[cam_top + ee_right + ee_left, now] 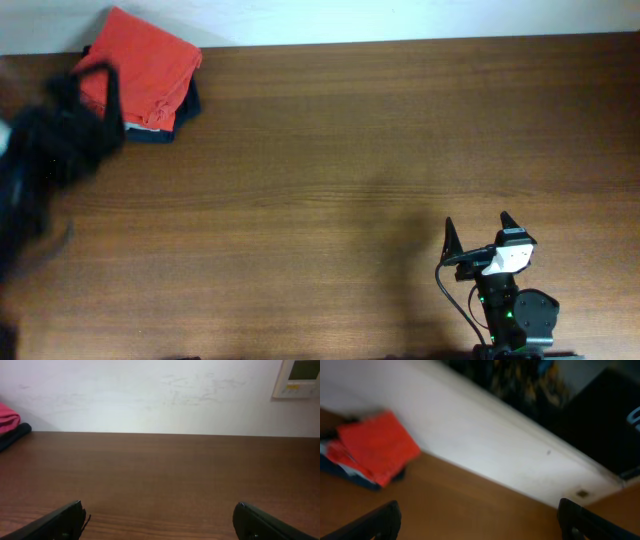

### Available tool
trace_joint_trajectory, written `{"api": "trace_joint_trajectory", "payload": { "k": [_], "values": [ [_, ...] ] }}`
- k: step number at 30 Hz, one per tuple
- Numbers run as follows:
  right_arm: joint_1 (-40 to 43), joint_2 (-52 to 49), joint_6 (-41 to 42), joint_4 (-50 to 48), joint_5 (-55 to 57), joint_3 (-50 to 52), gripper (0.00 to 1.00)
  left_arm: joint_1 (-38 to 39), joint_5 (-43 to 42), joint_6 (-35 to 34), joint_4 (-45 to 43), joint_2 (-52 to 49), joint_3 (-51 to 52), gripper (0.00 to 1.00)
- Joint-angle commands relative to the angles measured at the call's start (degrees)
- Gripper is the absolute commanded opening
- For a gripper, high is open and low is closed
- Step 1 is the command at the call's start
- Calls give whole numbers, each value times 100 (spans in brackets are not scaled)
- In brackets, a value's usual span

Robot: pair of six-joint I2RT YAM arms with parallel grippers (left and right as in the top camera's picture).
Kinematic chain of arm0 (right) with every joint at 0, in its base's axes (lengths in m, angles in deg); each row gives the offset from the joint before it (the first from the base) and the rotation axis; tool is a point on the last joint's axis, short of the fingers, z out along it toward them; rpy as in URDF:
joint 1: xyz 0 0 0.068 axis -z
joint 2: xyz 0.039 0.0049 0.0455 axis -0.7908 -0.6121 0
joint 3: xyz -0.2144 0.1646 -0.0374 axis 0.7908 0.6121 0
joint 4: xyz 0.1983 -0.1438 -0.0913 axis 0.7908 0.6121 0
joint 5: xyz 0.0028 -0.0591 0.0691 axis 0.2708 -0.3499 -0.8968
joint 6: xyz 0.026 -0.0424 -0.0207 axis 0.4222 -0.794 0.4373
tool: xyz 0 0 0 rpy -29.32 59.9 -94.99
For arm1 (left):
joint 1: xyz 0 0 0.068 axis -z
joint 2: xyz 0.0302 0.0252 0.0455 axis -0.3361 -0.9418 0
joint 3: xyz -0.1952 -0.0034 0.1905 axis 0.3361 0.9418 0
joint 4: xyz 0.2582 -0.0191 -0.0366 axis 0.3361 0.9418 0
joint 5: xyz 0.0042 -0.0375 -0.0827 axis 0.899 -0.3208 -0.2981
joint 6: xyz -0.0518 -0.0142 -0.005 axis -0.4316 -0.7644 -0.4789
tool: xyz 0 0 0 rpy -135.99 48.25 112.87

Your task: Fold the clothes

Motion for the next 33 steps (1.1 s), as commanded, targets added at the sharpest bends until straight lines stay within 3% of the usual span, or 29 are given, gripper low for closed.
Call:
{"api": "trace_joint_trajectory", "payload": {
  "k": [1, 6, 8, 13, 17, 20, 25, 33],
  "values": [
    [46, 48, 63, 42, 46, 28, 99, 378, 1377, 114, 118, 651, 1572, 99],
    [46, 48, 63, 42, 46, 28, 99, 404, 1550, 114, -551, 1917, 4306, 99],
    [46, 48, 63, 42, 46, 28, 99, 404, 1545, 111, -1344, 2411, 5816, 99],
    [46, 48, 63, 42, 46, 28, 99, 404, 1550, 114, -3768, 3198, 8485, 99],
    [46, 48, 63, 42, 46, 28, 99, 404, 1543, 114, -6245, 3668, 10400, 99],
    [46, 48, 63, 42, 46, 28, 99, 404, 1547, 116, -7501, 3941, 11322, 99],
    [46, 48, 63, 42, 46, 28, 99, 404, 1565, 332, -8714, 4295, 12264, 99],
    [46, 48, 66, 42, 46, 28, 99, 404, 1558, 918, -9049, 4774, 12819, 99]
  ]
}}
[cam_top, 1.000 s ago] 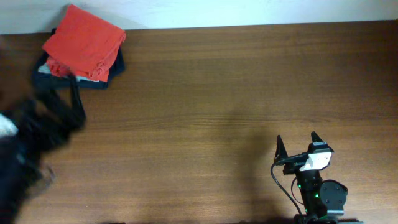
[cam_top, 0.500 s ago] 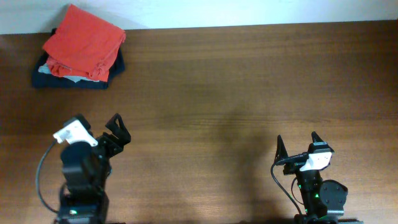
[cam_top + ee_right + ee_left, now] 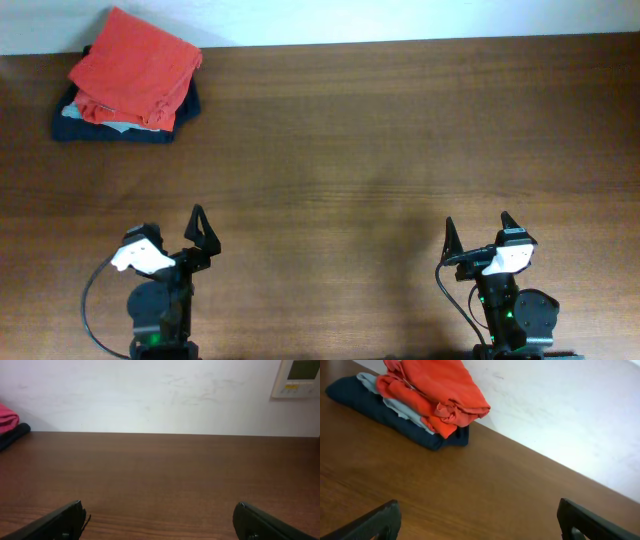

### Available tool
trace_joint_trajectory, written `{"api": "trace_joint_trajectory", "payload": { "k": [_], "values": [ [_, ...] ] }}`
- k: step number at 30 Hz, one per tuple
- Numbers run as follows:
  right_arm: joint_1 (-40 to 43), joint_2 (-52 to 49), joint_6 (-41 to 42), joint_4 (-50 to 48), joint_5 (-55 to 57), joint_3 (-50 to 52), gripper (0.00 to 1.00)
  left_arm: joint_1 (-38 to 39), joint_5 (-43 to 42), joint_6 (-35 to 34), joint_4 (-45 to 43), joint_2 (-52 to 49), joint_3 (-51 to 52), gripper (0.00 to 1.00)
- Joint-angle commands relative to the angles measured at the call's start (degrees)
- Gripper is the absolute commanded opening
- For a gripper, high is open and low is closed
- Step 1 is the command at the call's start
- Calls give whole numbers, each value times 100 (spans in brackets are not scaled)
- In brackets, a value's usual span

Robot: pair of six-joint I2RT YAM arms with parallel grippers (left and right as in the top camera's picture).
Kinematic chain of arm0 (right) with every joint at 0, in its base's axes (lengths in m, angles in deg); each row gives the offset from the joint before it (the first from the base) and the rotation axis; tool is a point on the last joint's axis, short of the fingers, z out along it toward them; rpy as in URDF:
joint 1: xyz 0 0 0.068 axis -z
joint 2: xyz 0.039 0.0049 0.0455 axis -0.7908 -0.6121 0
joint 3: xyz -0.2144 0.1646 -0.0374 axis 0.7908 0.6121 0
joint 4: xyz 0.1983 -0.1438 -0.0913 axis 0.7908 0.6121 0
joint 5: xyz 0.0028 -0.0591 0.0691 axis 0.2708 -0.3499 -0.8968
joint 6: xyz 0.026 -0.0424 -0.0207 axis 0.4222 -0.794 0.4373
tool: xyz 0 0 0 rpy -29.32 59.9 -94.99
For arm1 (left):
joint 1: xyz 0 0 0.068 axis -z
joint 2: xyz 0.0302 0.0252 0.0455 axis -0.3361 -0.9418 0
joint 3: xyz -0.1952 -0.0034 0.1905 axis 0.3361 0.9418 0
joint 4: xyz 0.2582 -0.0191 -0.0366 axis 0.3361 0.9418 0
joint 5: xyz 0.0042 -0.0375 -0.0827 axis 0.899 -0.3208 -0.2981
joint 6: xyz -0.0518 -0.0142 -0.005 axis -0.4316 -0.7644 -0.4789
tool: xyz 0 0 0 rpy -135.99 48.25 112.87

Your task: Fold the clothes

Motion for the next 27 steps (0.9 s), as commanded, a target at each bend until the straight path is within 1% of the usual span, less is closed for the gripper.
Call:
{"api": "trace_joint_trajectory", "payload": {
  "k": [1, 10, 11, 16, 22, 23, 25, 27],
  "values": [
    [37, 42, 66, 35, 31, 26, 99, 24, 13, 599, -9, 249, 177, 99],
    [37, 42, 66, 35, 31, 26, 99, 24, 22, 1080, 1023, 955, 186, 99],
    [37, 42, 66, 35, 31, 26, 99, 24, 22, 1176, 1335, 1106, 186, 99],
    [37, 42, 68, 35, 31, 26, 99, 26, 55, 1329, 2044, 1561, 186, 99],
    [37, 44, 68, 35, 31, 26, 99, 186, -31, 2551, 2046, 2103, 186, 99],
    [37, 42, 66, 35, 31, 26, 99, 284, -31, 2997, 2046, 2288, 186, 99],
    [37, 44, 68, 35, 31, 26, 99, 358, -31, 3257, 2048, 2430, 186, 99],
    [37, 42, 66, 35, 31, 26, 99, 391, -26, 3311, 2048, 2527, 186, 99]
  ]
}}
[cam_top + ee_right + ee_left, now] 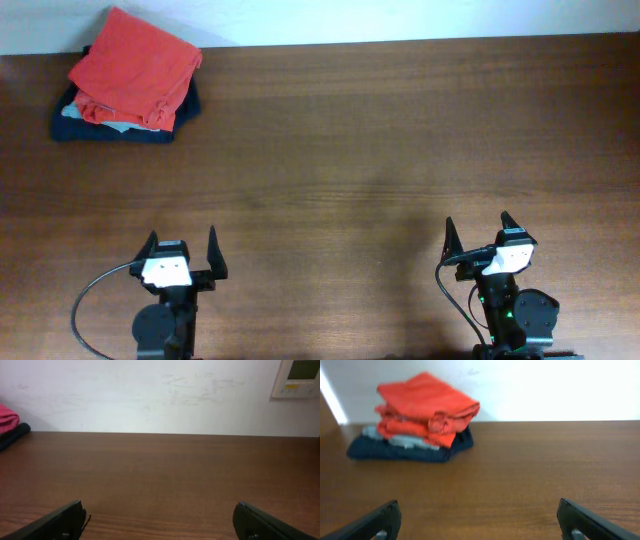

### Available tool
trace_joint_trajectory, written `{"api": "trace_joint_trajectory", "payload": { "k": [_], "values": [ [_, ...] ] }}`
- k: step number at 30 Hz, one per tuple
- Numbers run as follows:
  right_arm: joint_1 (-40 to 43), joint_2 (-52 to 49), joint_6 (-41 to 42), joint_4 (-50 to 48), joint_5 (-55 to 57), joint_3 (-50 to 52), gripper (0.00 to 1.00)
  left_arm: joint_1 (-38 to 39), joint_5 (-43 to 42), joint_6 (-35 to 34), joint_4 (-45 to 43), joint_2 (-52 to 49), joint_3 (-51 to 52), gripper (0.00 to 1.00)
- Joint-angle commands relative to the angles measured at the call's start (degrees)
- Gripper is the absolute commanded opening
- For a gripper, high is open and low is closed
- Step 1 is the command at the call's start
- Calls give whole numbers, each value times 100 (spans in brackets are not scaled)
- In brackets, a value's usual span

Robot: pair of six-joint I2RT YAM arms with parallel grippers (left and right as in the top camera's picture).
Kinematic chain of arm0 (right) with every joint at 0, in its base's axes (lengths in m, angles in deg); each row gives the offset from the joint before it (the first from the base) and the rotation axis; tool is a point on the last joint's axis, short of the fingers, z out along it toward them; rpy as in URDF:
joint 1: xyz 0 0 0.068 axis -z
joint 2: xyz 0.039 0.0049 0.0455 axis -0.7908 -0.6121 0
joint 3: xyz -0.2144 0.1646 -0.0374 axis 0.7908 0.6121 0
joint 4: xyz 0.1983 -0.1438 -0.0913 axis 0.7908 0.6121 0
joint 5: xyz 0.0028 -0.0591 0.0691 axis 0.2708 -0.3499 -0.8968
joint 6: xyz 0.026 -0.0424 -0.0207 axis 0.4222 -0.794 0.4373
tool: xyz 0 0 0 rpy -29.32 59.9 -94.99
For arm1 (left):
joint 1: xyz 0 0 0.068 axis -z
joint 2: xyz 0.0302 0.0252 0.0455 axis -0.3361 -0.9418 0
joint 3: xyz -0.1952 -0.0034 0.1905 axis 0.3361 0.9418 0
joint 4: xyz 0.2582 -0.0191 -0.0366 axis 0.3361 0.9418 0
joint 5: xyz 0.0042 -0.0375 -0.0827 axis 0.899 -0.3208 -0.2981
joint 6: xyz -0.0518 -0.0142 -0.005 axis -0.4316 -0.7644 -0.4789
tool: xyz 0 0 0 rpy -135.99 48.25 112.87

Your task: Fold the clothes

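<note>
A stack of folded clothes (130, 80) lies at the table's far left corner: an orange garment (422, 405) on top, a light grey layer under it, a dark navy one (395, 450) at the bottom. My left gripper (180, 250) rests near the front left edge, open and empty, facing the stack. At the front right my right gripper (478, 233) is also open with nothing between its fingers. Only the edge of the stack (9, 422) shows at the far left of the right wrist view.
The brown wooden table (380, 150) runs back to a white wall (150, 395). A wall control panel (300, 377) shows at the upper right in the right wrist view. Black cables trail from both arm bases.
My left gripper has turned from an angled pose to face straight toward the back of the table, a little further right. The clothes stack and right arm have not moved.
At first my left arm was a blur at the far left beside the stack, open. Then it stood at the front left edge, angled. Now it is squared up there. The stack stayed put and my right gripper stayed open throughout.
</note>
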Motion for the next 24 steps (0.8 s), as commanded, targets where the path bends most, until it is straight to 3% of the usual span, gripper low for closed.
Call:
{"api": "trace_joint_trajectory", "payload": {
  "k": [1, 7, 24],
  "values": [
    [37, 42, 66, 35, 33, 26, 99, 98, -37, 756, 2, 245, 35, 99],
    [37, 42, 66, 35, 33, 26, 99, 330, -33, 1237, 4, 295, 35, 99],
    [37, 42, 66, 35, 33, 26, 99, 415, -37, 1237, 2, 293, 35, 99]
  ]
}}
